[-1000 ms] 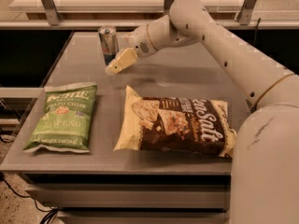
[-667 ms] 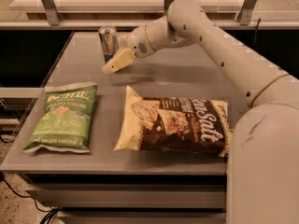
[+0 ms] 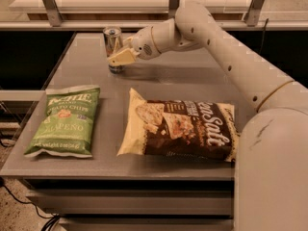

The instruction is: Knock redbull can over

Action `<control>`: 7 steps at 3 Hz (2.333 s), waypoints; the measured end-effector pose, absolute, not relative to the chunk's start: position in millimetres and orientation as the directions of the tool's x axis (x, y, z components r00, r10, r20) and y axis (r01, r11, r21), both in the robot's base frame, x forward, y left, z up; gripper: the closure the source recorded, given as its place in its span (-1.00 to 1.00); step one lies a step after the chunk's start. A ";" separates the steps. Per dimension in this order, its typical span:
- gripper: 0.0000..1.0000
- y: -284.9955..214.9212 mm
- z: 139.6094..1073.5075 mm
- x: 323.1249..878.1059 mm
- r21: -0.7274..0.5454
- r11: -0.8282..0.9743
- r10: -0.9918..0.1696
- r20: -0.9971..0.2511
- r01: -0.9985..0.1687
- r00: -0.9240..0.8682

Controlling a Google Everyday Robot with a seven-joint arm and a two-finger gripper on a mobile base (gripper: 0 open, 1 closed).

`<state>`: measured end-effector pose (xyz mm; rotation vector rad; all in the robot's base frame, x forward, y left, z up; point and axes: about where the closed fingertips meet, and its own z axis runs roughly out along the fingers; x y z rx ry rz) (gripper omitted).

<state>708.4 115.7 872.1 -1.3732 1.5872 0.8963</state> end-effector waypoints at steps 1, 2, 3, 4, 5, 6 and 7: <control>0.69 113.0 875.9 709.7 -0.001 0.143 -0.378 -0.924 -0.990 -0.054; 1.00 103.0 885.3 711.6 -0.028 0.140 -0.397 -0.917 -0.990 -0.030; 1.00 86.2 896.3 711.8 -0.077 0.130 -0.460 -0.888 -0.988 0.008; 1.00 66.5 904.7 707.7 -0.131 0.117 -0.564 -0.825 -0.984 0.043; 1.00 51.7 909.0 701.1 -0.182 0.079 -0.695 -0.715 -0.980 0.076; 1.00 38.6 908.6 696.5 -0.225 0.022 -0.829 -0.549 -0.974 0.108; 1.00 31.3 906.2 691.2 -0.249 -0.046 -0.924 -0.356 -0.967 0.136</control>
Offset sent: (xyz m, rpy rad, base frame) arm 0.0077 -0.0350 0.0284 -0.0377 -0.0621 -0.0019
